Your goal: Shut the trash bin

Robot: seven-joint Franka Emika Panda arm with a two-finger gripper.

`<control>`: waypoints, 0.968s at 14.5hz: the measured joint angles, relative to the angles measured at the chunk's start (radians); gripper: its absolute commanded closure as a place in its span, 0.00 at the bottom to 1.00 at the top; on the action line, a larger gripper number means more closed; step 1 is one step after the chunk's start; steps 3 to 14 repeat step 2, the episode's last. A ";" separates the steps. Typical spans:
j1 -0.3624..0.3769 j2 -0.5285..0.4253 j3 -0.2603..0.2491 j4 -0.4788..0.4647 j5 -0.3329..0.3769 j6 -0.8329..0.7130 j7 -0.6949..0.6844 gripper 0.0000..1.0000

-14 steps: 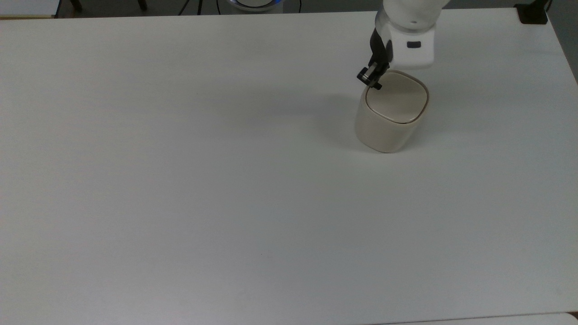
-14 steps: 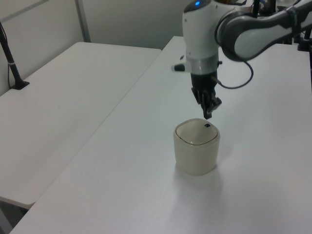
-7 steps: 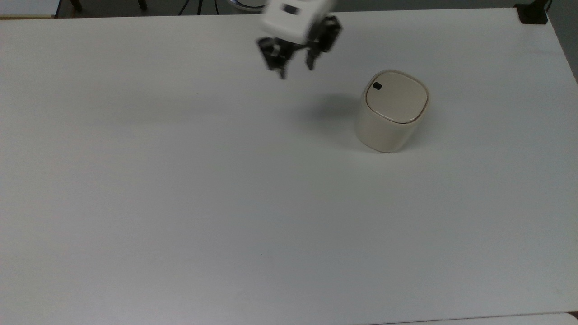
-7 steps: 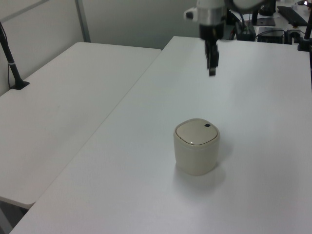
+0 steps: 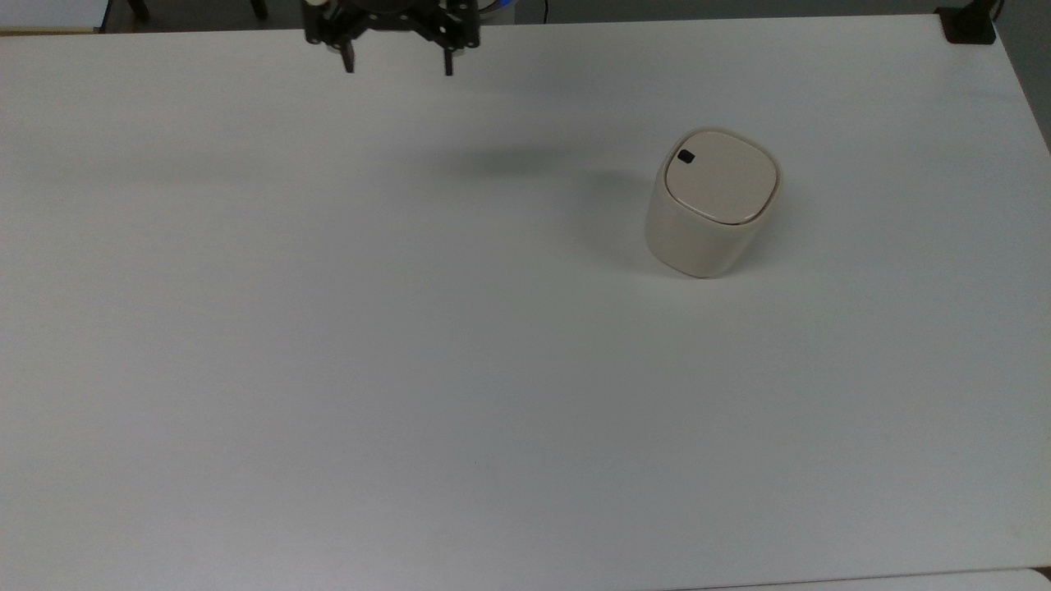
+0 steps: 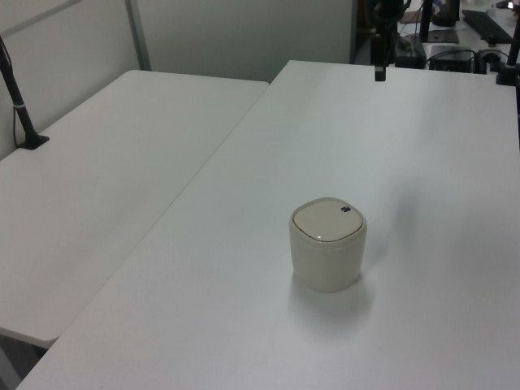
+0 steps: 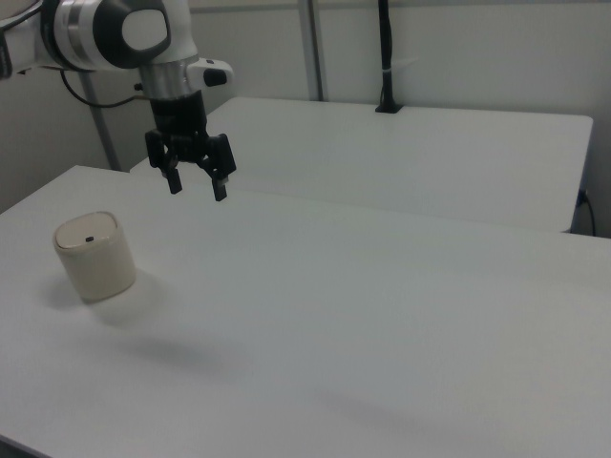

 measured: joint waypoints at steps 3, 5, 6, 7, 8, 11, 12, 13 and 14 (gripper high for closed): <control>-0.010 -0.001 0.000 0.000 -0.031 0.001 0.028 0.00; -0.010 -0.001 0.000 0.000 -0.031 0.001 0.028 0.00; -0.010 -0.001 0.000 0.000 -0.031 0.001 0.028 0.00; -0.010 -0.001 0.000 0.000 -0.031 0.001 0.028 0.00; -0.010 -0.001 0.000 0.000 -0.031 0.001 0.028 0.00; -0.010 -0.001 0.000 0.000 -0.031 0.001 0.028 0.00; -0.010 -0.001 0.000 0.000 -0.031 0.001 0.028 0.00; -0.010 -0.001 0.000 0.000 -0.031 0.001 0.028 0.00; -0.010 -0.001 0.000 0.000 -0.031 0.001 0.028 0.00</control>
